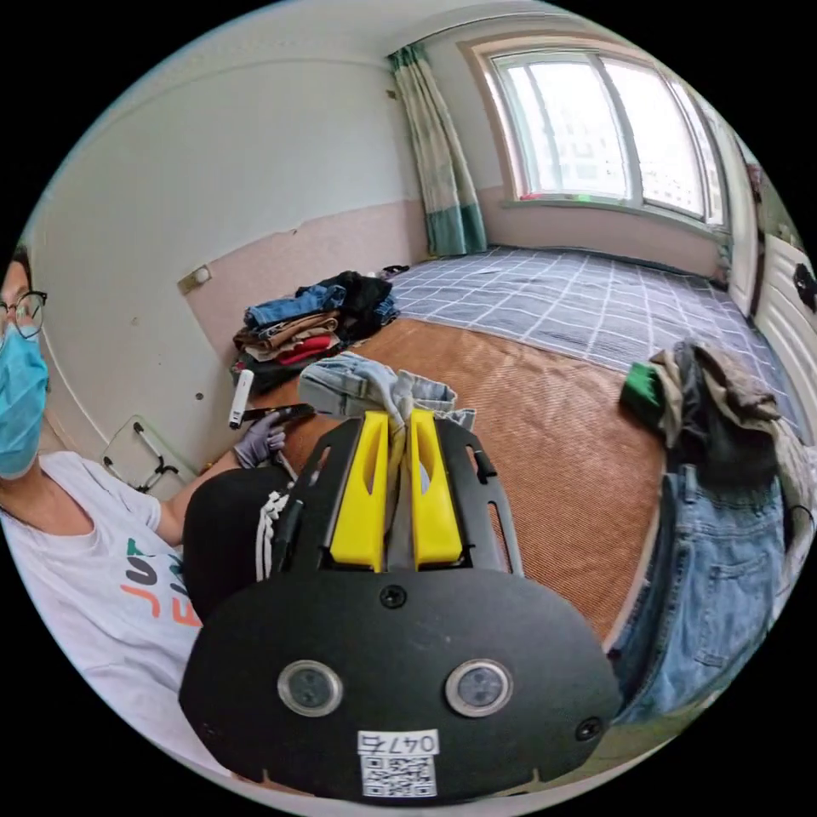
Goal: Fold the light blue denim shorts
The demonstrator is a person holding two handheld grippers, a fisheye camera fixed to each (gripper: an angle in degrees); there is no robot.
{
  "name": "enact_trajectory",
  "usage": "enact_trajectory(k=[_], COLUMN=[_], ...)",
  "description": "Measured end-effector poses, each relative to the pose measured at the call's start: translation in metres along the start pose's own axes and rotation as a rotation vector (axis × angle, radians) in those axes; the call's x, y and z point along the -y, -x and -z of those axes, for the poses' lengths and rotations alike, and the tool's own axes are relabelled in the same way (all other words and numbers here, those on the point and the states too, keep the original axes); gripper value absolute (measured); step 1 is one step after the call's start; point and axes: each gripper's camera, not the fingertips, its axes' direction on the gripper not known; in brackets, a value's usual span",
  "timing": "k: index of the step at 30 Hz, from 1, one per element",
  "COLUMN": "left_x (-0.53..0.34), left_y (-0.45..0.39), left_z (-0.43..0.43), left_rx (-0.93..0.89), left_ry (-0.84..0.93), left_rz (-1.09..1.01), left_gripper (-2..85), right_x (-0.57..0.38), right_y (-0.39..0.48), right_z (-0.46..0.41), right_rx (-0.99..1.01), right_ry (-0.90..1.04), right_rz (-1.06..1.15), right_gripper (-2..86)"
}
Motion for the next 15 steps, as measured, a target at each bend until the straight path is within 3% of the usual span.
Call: enact_trajectory(k=[6, 11, 15], left_x=[-0.016, -0.029, -0.038], left_y=[-0.031, -0.047, -0.054], left_z=[-0.002, -0.004, -0.006], left_rx=[0.048, 0.067, 0.074], left_ry=[0.002, 0.005, 0.006], left_rz=[-0.059, -0.067, -0.086], left_gripper=[-1.0, -1.0, -1.0], right_x=[0.031, 0.116, 0.154], right_y=[-0.113, -0.19, -0.278], right_z=[0.089, 0.138, 0.097], right_rx=[-0.391, -0.84, -0.812], right_ry=[-0.031, -0.093, 0.014], right_rz=[-0.121, -0.129, -0.271], right_gripper=[1.0, 1.8, 8.7])
